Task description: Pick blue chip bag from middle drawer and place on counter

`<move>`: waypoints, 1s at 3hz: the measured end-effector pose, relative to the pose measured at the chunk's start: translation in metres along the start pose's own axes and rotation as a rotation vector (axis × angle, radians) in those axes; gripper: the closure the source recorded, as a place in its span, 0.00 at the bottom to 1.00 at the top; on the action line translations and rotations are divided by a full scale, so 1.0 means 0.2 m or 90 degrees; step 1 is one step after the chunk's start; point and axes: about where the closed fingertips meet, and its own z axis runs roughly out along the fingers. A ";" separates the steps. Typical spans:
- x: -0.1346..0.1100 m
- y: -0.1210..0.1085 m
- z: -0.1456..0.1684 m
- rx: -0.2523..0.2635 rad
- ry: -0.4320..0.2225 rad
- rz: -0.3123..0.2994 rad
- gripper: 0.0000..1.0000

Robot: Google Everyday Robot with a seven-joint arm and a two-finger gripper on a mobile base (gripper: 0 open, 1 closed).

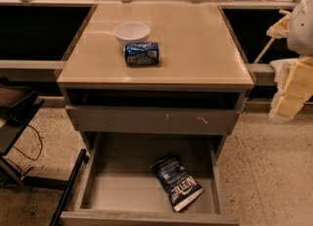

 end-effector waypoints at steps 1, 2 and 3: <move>0.00 0.00 0.00 0.000 0.000 0.000 0.00; -0.01 0.05 0.07 -0.002 -0.005 0.011 0.00; -0.03 0.17 0.22 0.005 -0.021 0.047 0.00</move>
Offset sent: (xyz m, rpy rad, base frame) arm -0.0118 0.0154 -0.0433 0.0328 0.0286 -0.0368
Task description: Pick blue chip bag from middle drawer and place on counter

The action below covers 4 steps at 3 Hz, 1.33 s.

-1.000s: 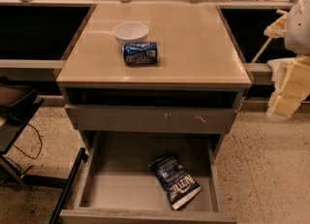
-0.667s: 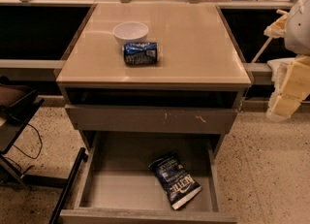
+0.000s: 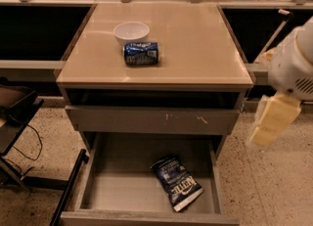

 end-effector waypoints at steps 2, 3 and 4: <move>0.03 0.17 0.74 0.003 0.070 0.073 0.00; 0.11 0.30 1.06 -0.043 0.118 0.120 0.00; 0.12 0.31 1.08 -0.046 0.124 0.146 0.00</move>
Offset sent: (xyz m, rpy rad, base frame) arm 0.0197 0.0442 -0.2750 -0.0947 0.1843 -0.2996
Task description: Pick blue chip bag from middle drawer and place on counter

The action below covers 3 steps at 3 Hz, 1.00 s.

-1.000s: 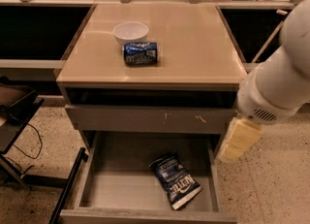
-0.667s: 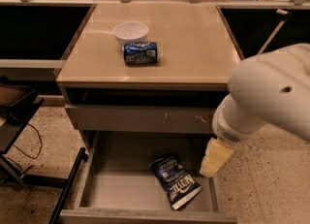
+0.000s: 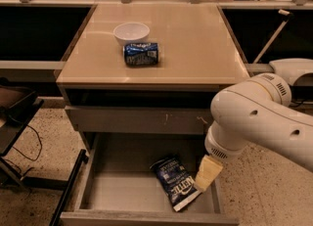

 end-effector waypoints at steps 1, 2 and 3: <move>0.02 0.00 0.01 -0.004 -0.021 0.003 0.00; 0.09 -0.04 0.18 -0.048 -0.097 0.040 0.00; 0.05 -0.07 0.52 -0.105 -0.155 0.048 0.00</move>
Offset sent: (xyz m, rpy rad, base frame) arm 0.0279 -0.0299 -0.1256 0.4811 -0.0048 0.0336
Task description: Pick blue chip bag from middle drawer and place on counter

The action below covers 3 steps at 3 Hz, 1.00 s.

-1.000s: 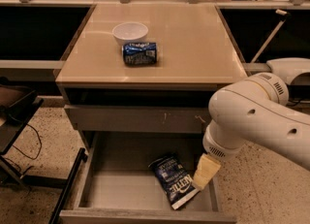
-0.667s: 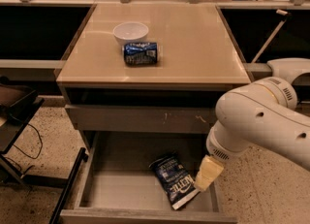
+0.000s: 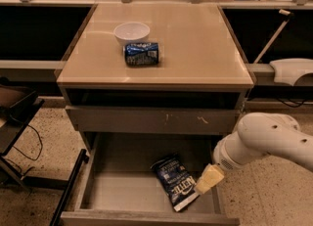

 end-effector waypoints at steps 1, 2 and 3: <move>-0.03 0.00 0.36 -0.073 -0.018 0.004 0.00; -0.03 0.01 0.37 -0.074 -0.019 0.004 0.00; -0.04 0.02 0.48 -0.063 -0.049 0.010 0.00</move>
Offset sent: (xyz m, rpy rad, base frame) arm 0.0160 0.0221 -0.0473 0.0673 0.0413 0.0289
